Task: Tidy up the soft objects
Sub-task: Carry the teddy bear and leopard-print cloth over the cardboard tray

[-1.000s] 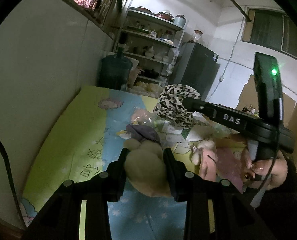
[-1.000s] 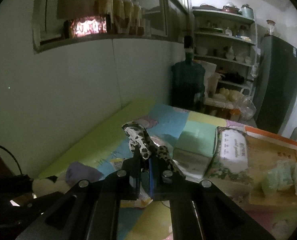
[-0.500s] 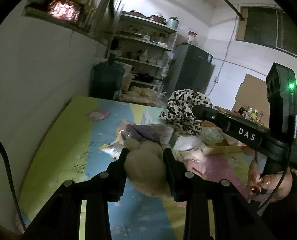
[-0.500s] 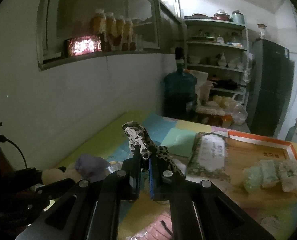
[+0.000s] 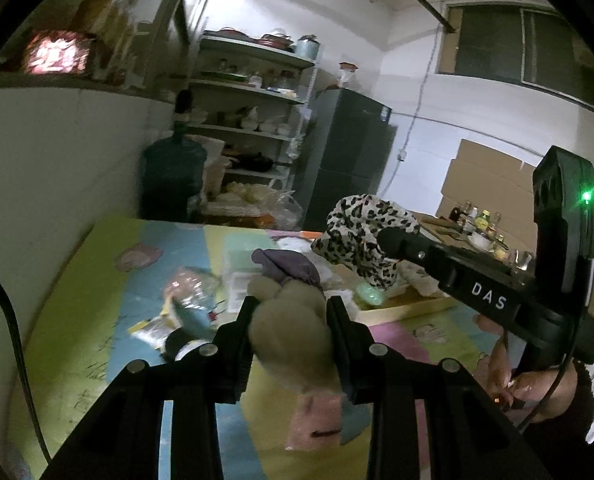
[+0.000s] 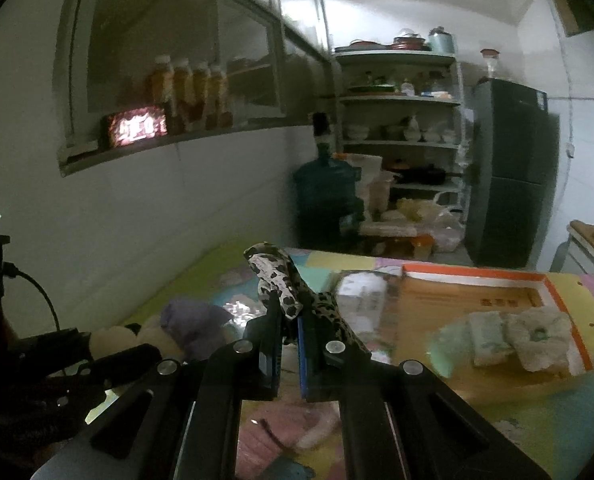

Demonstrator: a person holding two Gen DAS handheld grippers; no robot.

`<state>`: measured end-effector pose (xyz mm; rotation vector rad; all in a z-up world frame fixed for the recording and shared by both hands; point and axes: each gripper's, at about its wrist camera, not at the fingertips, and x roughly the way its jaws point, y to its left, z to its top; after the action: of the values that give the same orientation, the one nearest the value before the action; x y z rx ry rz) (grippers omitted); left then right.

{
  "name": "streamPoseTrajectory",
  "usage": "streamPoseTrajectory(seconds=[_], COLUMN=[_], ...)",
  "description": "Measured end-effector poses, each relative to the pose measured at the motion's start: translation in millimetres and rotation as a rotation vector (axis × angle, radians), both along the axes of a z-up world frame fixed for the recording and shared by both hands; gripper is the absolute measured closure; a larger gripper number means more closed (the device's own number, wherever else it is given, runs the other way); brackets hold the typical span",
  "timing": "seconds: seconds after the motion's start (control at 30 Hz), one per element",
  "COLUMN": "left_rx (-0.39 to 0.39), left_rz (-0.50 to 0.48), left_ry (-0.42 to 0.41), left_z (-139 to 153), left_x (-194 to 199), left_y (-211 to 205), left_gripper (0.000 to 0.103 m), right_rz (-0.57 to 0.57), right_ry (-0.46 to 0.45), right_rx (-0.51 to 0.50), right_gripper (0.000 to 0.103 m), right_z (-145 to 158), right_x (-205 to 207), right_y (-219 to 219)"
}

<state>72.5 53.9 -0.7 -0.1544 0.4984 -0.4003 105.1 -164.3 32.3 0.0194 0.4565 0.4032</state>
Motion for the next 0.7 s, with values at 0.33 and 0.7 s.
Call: streamPoseTrajectory(seconds=[0.33,0.7], left_rx=[0.023,0.048], left_rz=[-0.033,-0.092], left_ry=[0.008,0.01], left_z=[10,18], left_x=[19,40], left_y=[-43,-93], left_gripper=[0.068,0.068], right_rz=[-0.076,-0.162], right_ry=[-0.016,-0.033], right_rx=[0.023,0.038], right_gripper=[0.097,0.097], right_z=[2,6], right_x=[-8,-9], right_y=[-46,-96])
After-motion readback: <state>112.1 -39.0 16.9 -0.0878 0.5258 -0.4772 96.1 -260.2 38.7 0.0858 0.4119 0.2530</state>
